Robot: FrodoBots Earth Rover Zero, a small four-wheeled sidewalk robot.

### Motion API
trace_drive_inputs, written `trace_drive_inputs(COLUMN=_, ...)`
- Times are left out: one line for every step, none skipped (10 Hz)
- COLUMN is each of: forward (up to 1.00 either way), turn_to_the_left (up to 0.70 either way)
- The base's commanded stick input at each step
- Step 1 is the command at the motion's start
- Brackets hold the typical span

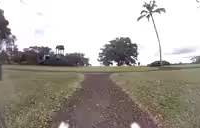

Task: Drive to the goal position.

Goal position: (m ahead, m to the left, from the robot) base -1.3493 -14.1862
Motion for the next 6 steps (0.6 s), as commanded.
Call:
trace_drive_inputs(forward=0.7, turn_to_the_left=0.0)
trace_drive_inputs(forward=0.7, turn_to_the_left=0.0)
trace_drive_inputs(forward=0.7, turn_to_the_left=0.0)
trace_drive_inputs(forward=0.7, turn_to_the_left=0.0)
trace_drive_inputs(forward=0.7, turn_to_the_left=0.0)
trace_drive_inputs(forward=0.7, turn_to_the_left=0.0)
